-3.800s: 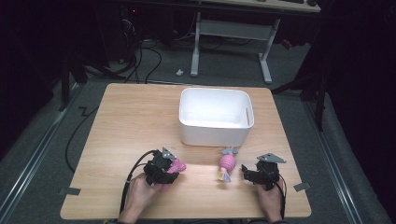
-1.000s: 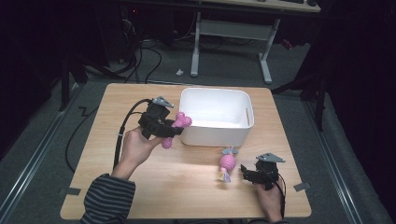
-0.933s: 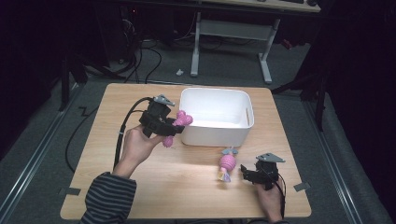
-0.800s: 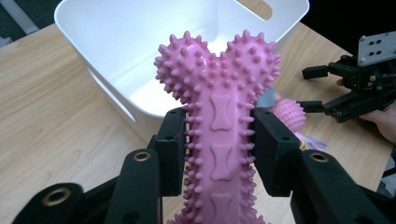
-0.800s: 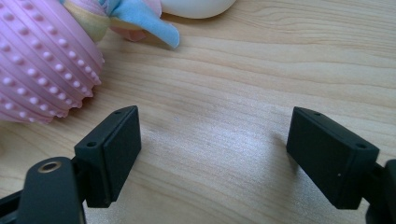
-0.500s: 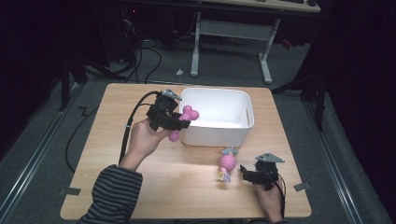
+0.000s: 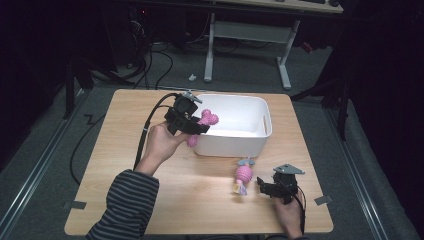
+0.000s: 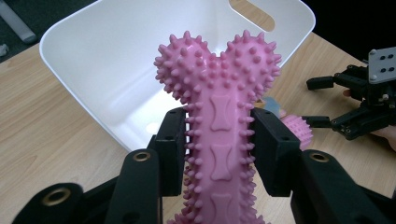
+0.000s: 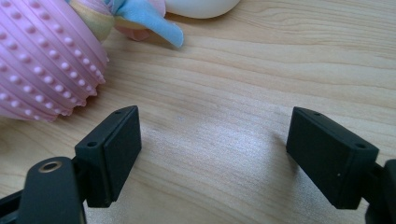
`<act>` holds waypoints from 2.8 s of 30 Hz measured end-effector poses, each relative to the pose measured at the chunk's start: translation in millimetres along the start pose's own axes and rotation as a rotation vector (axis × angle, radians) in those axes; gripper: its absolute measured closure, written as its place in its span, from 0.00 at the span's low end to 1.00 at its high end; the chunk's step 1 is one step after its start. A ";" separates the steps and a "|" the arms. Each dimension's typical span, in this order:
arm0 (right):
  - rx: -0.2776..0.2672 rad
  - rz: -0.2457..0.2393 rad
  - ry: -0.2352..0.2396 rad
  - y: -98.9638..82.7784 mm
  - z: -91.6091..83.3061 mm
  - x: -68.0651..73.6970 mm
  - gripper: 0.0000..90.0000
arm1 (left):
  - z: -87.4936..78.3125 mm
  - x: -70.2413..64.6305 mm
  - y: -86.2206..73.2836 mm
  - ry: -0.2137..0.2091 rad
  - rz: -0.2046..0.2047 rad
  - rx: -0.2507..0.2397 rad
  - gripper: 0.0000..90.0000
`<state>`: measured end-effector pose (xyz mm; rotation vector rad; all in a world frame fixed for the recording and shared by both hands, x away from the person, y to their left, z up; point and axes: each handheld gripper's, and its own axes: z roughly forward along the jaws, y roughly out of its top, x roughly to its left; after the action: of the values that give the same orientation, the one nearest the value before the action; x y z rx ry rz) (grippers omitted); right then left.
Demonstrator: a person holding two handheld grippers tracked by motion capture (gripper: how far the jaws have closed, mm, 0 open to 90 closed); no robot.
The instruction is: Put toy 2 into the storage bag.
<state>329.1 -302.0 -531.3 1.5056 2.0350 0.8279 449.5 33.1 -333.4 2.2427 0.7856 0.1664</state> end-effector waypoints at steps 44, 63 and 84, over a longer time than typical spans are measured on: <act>0.000 -0.001 0.004 0.2 0.2 0.5 0.20 | 40.1 9.9 36.1 0.031 0.009 0.019 0.65; -0.001 -0.003 0.004 0.2 0.3 0.5 0.20 | 66.9 20.2 41.3 0.065 -0.023 0.029 0.65; 0.001 -0.002 0.004 0.2 0.1 0.5 0.20 | 86.8 23.2 39.8 0.088 -0.029 0.056 0.65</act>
<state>329.1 -301.4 -531.2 1.5030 2.0398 0.8304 517.1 -27.6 -370.8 2.2881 0.8793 0.2330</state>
